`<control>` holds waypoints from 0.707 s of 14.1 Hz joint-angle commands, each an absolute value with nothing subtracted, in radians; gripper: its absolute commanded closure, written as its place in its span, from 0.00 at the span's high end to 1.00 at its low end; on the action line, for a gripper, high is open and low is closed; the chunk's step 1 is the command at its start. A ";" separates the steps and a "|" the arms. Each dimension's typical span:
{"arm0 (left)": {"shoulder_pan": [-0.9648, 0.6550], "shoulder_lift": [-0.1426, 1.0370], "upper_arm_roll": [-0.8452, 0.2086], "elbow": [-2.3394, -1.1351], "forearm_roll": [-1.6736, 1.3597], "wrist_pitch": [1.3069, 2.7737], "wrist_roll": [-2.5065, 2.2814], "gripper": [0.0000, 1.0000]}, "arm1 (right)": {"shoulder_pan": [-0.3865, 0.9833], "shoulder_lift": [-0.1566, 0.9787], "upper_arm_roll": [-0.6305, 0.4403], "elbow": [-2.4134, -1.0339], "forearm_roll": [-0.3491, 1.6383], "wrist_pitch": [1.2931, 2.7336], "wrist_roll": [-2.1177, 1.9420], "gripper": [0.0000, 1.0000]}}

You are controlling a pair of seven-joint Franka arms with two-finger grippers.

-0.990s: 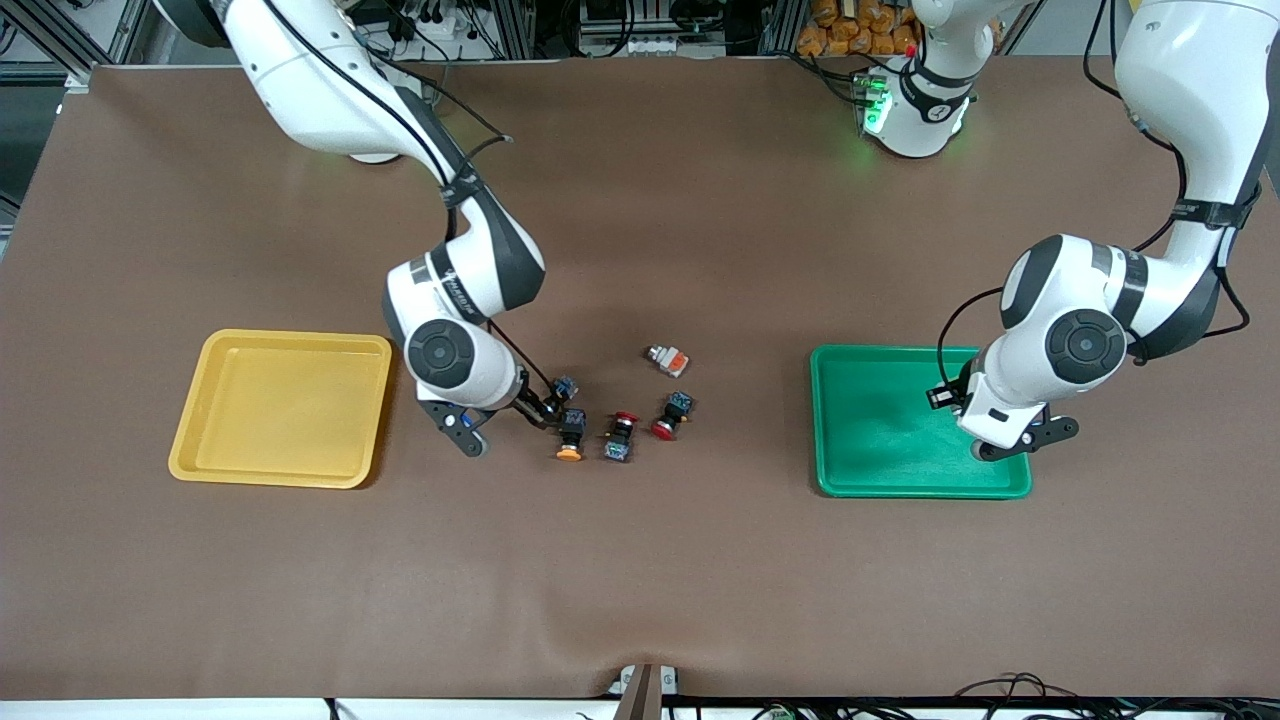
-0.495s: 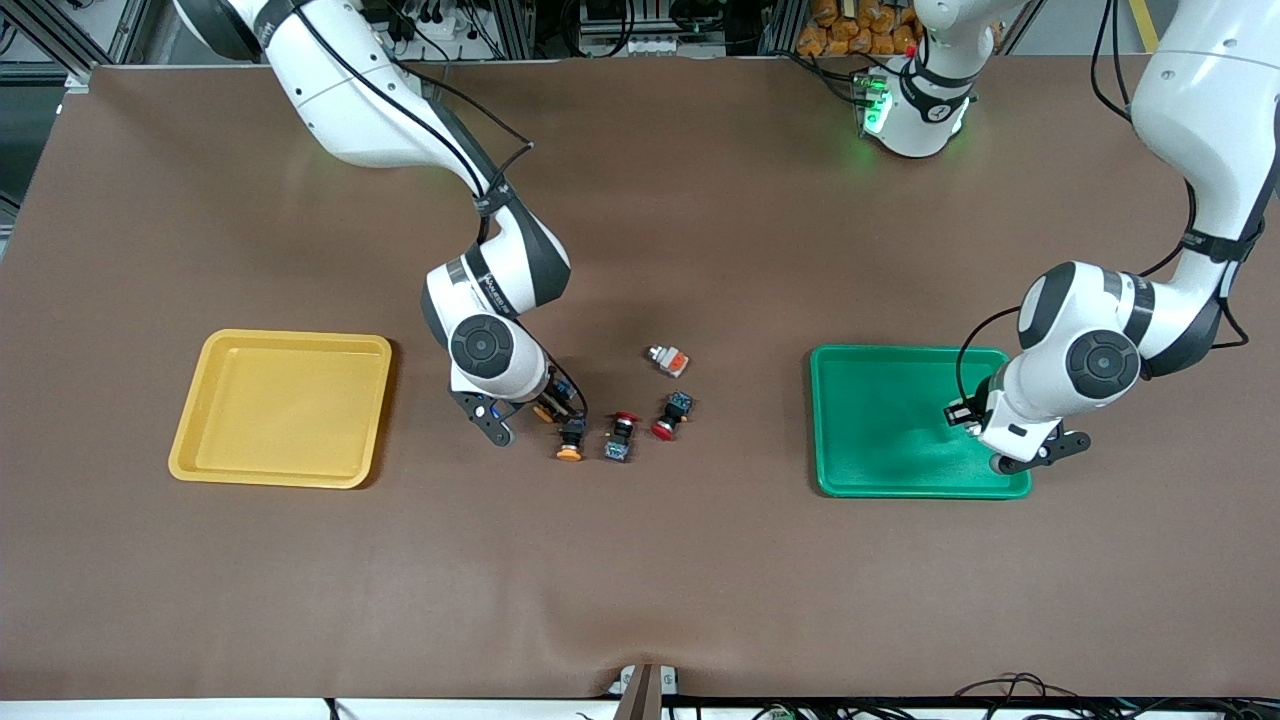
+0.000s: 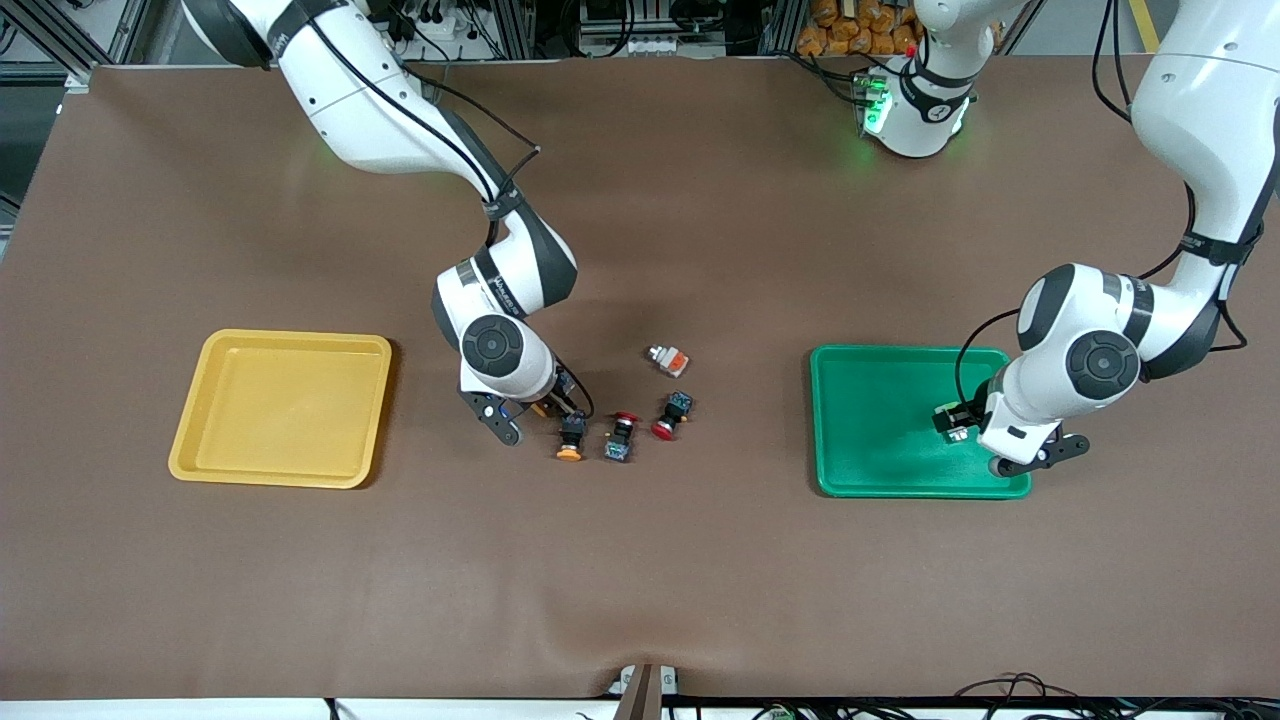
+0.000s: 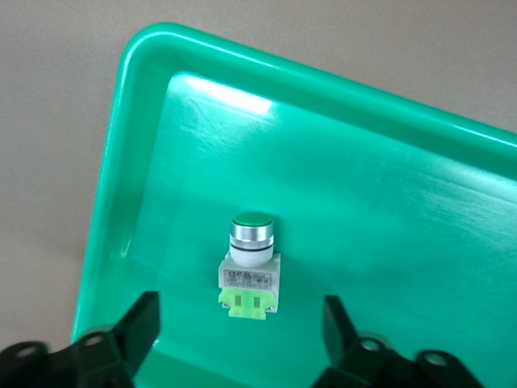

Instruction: Place green and yellow buttons in trays

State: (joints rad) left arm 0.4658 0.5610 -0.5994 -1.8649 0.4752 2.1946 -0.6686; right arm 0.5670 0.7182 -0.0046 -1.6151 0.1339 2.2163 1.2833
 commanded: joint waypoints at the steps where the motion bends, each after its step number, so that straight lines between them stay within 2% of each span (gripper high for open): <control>1: 0.474 0.496 -0.636 -1.867 0.479 2.139 -0.681 1.00 | 0.574 0.715 -0.011 -1.614 0.130 2.212 1.292 0.17; 2: 0.474 0.488 -0.649 -1.867 0.479 2.129 -0.683 1.00 | 0.563 0.709 -0.011 -1.611 0.130 2.203 1.281 0.06; 3: 0.474 0.480 -0.661 -1.867 0.477 2.123 -0.686 1.00 | 0.558 0.703 -0.012 -1.605 0.129 2.186 1.278 0.00; 5: 0.474 0.472 -0.692 -1.849 0.471 2.097 -0.689 1.00 | 0.532 0.678 -0.015 -1.585 0.129 2.110 1.226 0.00; 7: 0.471 0.474 -0.718 -1.822 0.427 2.063 -0.704 1.00 | 0.467 0.625 -0.017 -1.580 0.129 1.972 1.105 0.00; 10: 0.460 0.479 -0.762 -1.816 0.397 2.060 -0.768 1.00 | 0.391 0.572 -0.029 -1.588 0.101 1.872 0.962 0.00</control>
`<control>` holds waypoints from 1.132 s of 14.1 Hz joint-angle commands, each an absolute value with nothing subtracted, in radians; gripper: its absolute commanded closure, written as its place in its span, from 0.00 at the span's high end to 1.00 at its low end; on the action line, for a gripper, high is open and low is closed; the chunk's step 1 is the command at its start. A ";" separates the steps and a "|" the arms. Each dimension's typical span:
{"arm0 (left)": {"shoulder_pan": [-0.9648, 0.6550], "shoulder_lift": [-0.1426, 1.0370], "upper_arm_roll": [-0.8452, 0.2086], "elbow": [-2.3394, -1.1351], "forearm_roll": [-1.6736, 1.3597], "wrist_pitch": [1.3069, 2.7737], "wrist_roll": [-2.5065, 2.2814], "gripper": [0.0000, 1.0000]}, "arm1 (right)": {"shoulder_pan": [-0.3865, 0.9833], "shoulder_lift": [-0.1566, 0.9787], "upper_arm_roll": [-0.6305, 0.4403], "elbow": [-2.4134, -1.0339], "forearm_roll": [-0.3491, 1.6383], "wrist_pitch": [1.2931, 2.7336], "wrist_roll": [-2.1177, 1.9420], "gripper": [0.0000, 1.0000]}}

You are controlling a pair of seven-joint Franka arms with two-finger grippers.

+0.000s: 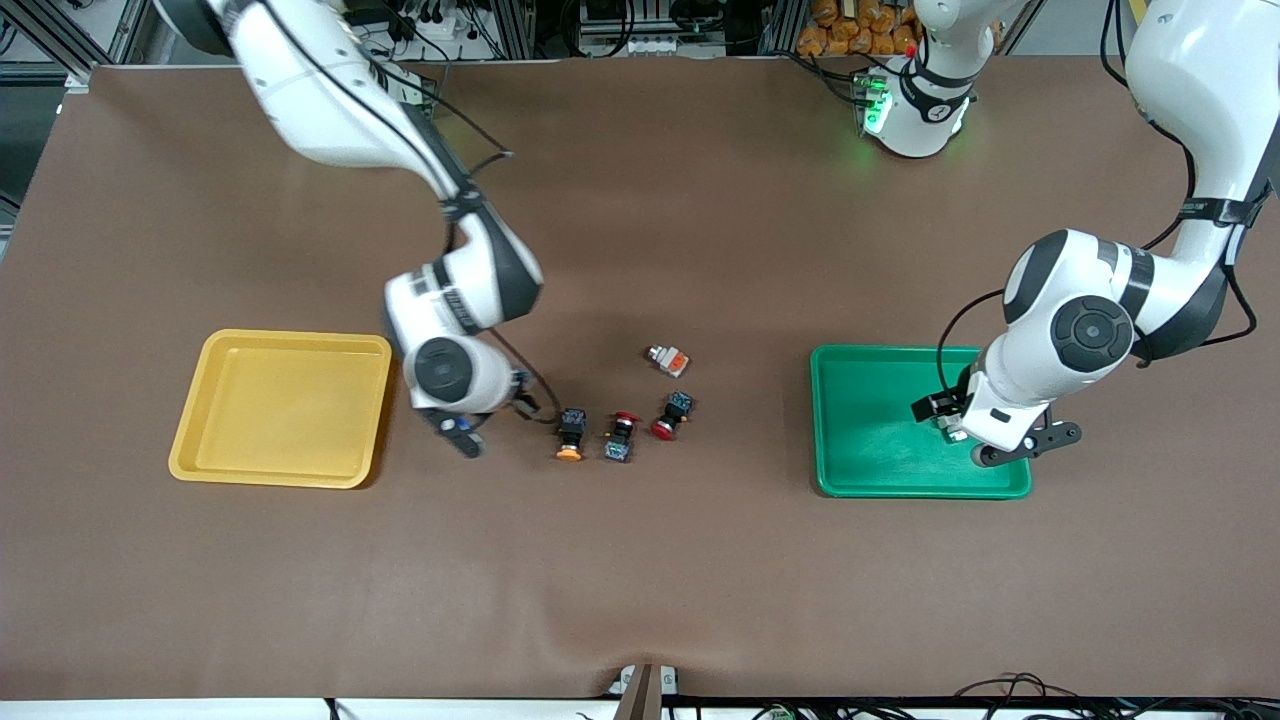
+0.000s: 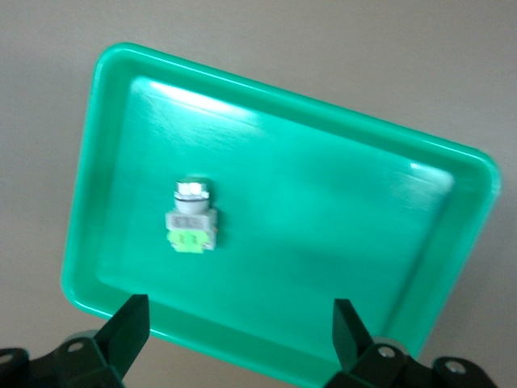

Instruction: Place green and yellow buttons in trays

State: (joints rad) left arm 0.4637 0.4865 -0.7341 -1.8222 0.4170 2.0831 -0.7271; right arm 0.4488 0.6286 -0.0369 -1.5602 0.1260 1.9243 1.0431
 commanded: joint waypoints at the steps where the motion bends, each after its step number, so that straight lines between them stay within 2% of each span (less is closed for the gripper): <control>1: 0.454 0.485 -0.779 -1.816 0.397 2.060 -0.796 1.00 | 0.370 0.569 -0.032 -1.591 0.068 1.852 0.924 0.00; 3: 0.405 0.492 -0.787 -1.813 0.397 2.060 -0.865 1.00 | 0.309 0.569 -0.035 -1.600 -0.011 1.842 0.838 0.00; 8: 0.243 0.574 -0.784 -1.732 0.406 2.063 -1.057 1.00 | 0.181 0.523 -0.037 -1.600 -0.018 1.767 0.584 0.00; 11: 0.169 0.615 -0.779 -1.701 0.414 2.072 -1.124 1.00 | 0.086 0.523 -0.038 -1.603 -0.029 1.773 0.412 0.00; 14: 0.106 0.656 -0.776 -1.661 0.419 2.074 -1.183 1.00 | 0.012 0.532 -0.038 -1.626 -0.043 1.822 0.295 0.00; 16: 0.057 0.669 -0.752 -1.643 0.436 2.074 -1.219 1.00 | -0.040 0.538 -0.038 -1.698 -0.049 1.941 0.223 0.00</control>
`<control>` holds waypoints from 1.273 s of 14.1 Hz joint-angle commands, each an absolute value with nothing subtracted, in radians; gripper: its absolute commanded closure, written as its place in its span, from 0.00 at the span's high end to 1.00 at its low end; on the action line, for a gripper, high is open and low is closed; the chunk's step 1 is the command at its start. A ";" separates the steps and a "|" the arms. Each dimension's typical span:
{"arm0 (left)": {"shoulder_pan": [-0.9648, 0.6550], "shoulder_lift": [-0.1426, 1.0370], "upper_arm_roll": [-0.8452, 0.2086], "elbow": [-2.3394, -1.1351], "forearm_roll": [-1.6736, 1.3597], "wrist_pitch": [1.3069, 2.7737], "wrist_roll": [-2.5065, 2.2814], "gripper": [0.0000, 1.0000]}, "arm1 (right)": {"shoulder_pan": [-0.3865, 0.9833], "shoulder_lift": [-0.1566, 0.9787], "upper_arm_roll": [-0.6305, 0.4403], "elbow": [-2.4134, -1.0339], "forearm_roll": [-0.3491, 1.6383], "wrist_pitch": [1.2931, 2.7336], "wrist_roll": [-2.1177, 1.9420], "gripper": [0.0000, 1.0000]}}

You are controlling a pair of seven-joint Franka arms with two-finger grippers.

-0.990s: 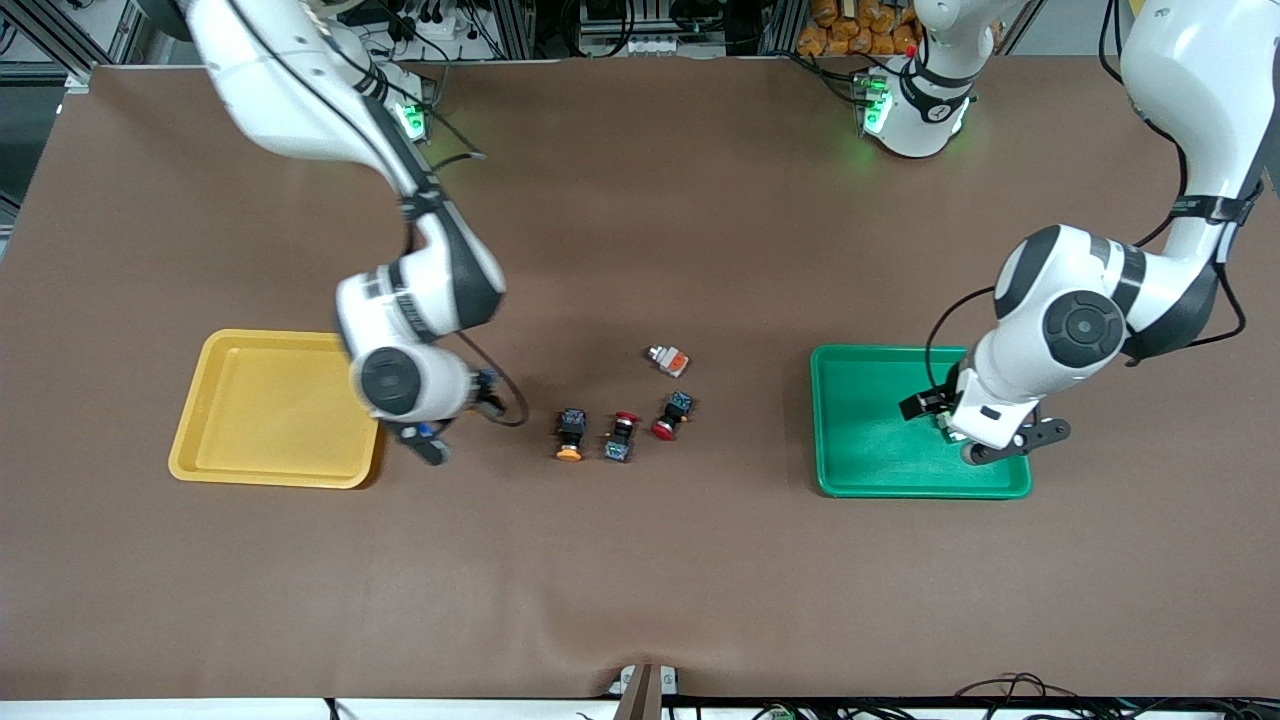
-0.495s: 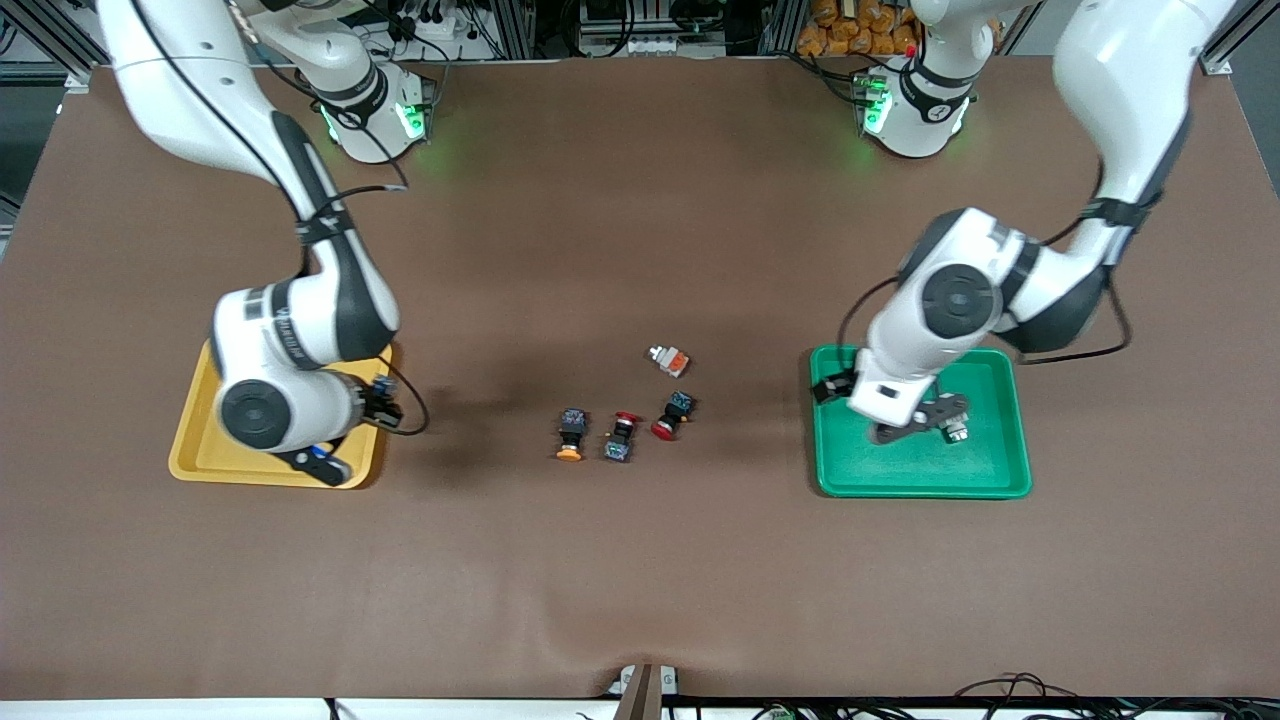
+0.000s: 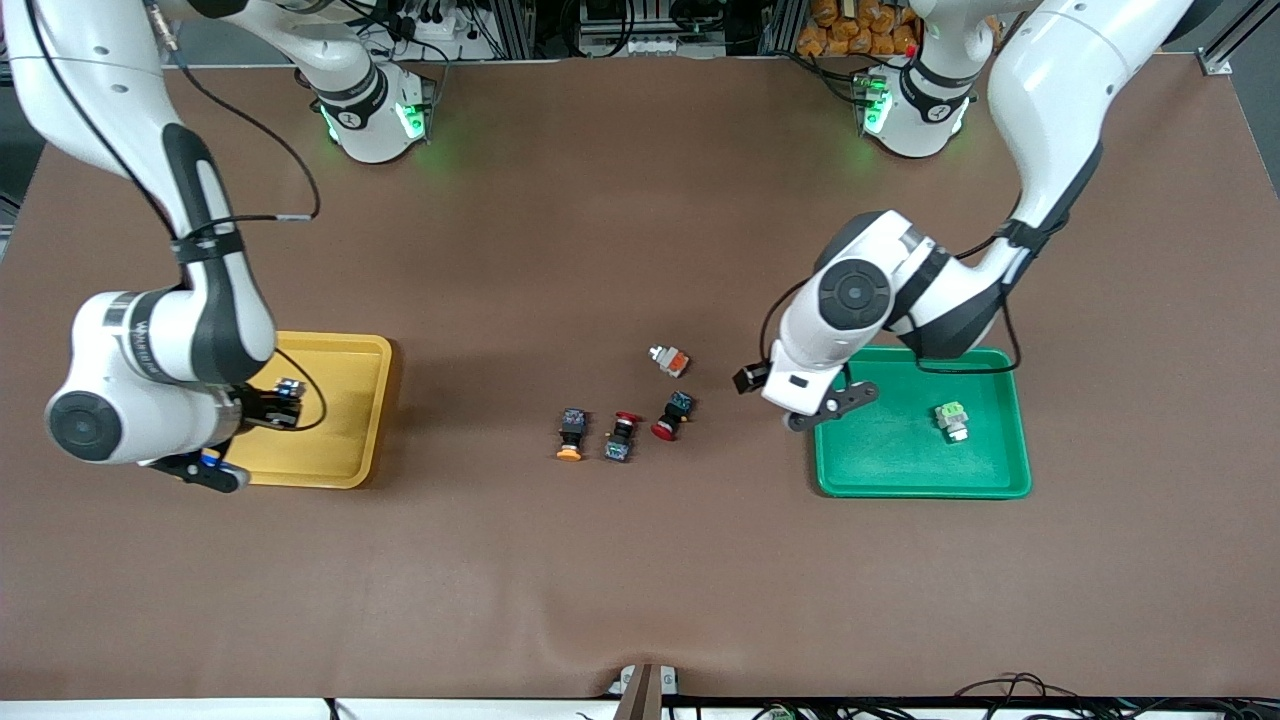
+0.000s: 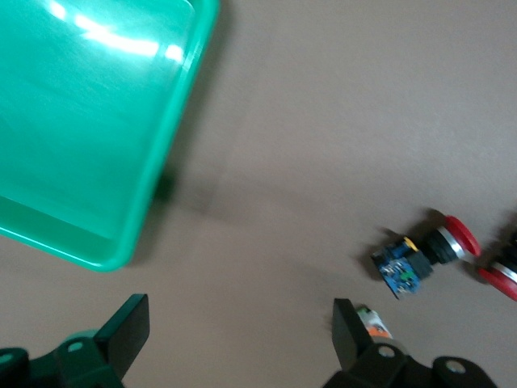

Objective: Place green and yellow buttons in trays
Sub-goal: 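Release the yellow button in the yellow tray while the left gripper returns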

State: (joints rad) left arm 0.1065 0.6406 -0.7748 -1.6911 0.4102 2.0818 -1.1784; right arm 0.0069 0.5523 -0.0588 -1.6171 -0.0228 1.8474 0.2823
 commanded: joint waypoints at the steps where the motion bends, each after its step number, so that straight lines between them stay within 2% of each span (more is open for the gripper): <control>1: 0.025 0.672 -0.732 -1.631 0.436 2.074 -1.230 1.00 | -0.063 0.538 -0.038 -1.736 -0.051 2.006 0.178 0.00; 5: -0.116 0.701 -0.634 -1.563 0.433 2.074 -1.282 1.00 | -0.104 0.545 -0.037 -1.781 -0.049 2.060 0.107 0.00; 7: -0.158 0.715 -0.609 -1.536 0.430 2.074 -1.301 1.00 | -0.112 0.555 -0.037 -1.786 -0.049 2.066 0.107 0.12; 8: -0.166 0.716 -0.607 -1.532 0.430 2.074 -1.308 1.00 | -0.112 0.560 -0.037 -1.786 -0.048 2.071 0.109 0.47; 9: -0.167 0.719 -0.607 -1.532 0.430 2.074 -1.312 1.00 | -0.110 0.561 -0.037 -1.784 -0.046 2.071 0.109 0.95; 10: -0.173 0.719 -0.607 -1.532 0.431 2.074 -1.312 1.00 | -0.110 0.560 -0.037 -1.783 -0.043 2.071 0.112 1.00; 13: -0.184 0.733 -0.607 -1.511 0.433 2.077 -1.312 1.00 | -0.091 0.545 -0.035 -1.773 -0.041 2.051 0.133 1.00; 18: -0.259 0.747 -0.546 -1.496 0.437 2.114 -1.312 1.00 | -0.037 0.545 -0.031 -1.649 -0.035 1.884 0.242 1.00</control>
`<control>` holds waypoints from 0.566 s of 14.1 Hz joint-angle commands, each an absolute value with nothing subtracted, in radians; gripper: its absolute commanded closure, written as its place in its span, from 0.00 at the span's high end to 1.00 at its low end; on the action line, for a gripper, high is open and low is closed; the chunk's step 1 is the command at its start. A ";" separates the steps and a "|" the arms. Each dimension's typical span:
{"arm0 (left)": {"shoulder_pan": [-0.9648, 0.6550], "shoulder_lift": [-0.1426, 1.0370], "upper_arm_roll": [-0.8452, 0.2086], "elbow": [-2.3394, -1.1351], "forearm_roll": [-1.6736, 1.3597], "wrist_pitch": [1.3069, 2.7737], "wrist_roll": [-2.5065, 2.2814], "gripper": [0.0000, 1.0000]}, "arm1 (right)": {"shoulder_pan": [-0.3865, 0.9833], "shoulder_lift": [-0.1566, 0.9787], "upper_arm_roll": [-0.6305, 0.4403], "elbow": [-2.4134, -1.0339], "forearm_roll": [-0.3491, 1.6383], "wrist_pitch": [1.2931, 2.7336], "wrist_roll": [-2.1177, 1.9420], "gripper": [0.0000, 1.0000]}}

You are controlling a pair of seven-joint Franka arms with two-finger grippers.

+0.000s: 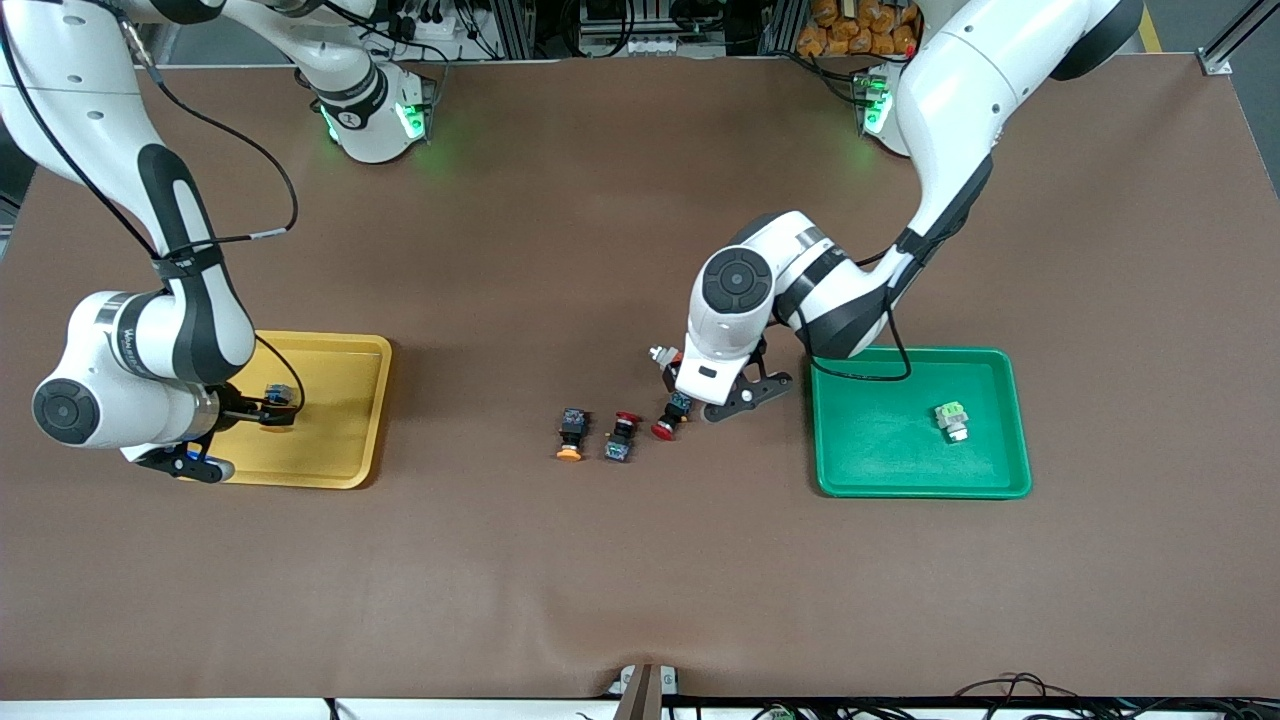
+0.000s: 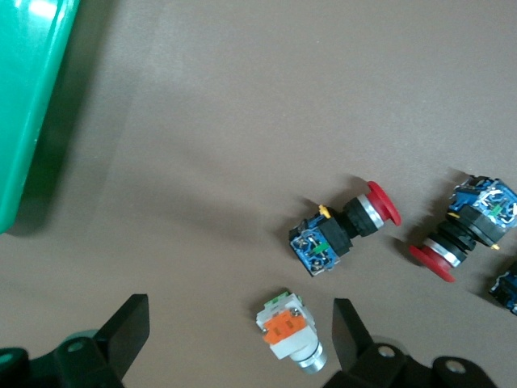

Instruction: Place green and yellow buttons in trays

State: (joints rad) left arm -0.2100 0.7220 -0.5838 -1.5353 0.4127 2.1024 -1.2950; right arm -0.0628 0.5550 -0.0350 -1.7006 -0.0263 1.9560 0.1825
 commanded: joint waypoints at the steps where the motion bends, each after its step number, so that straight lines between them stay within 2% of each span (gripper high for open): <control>1: -0.271 0.747 -0.532 -1.496 0.436 2.117 -1.313 1.00 | -0.023 0.545 -0.029 -1.625 -0.032 1.850 0.273 1.00; 8: -0.295 0.759 -0.526 -1.496 0.439 2.158 -1.327 1.00 | 0.116 0.548 -0.023 -1.557 0.030 1.836 0.537 1.00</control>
